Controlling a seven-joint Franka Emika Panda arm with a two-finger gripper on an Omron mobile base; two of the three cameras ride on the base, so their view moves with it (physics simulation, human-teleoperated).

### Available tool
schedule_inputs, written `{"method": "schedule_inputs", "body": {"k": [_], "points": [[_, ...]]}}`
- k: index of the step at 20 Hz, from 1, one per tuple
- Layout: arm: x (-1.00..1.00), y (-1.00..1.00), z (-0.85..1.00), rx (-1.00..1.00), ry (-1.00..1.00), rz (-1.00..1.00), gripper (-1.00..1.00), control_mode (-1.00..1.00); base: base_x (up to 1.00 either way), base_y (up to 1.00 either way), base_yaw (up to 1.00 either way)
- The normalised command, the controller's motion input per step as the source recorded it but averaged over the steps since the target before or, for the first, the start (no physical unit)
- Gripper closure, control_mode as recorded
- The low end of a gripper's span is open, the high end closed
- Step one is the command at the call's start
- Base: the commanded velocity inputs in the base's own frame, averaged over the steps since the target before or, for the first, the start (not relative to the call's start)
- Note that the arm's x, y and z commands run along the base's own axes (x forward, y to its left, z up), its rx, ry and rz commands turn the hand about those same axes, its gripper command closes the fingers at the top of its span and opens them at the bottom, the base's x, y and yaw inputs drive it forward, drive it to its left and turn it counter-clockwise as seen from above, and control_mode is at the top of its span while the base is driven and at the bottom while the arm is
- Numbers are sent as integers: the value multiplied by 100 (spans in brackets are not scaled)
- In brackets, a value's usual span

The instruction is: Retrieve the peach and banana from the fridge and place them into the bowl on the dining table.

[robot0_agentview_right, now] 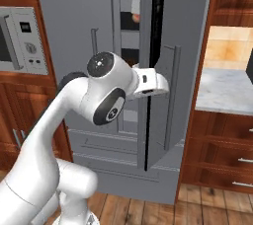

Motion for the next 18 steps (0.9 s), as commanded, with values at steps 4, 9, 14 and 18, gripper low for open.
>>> {"method": "schedule_inputs", "body": {"k": [4,9,14,18], "points": [[36,100,13,-27,21,-11,-100,-100,0,0,0],[53,78,28,-30,24,-8,-100,-100,0,0,0],[70,43,24,-27,15,-6,-100,-100,0,0,0],[58,3,25,-13,14,-3,-100,-100,0,0,0]]}}
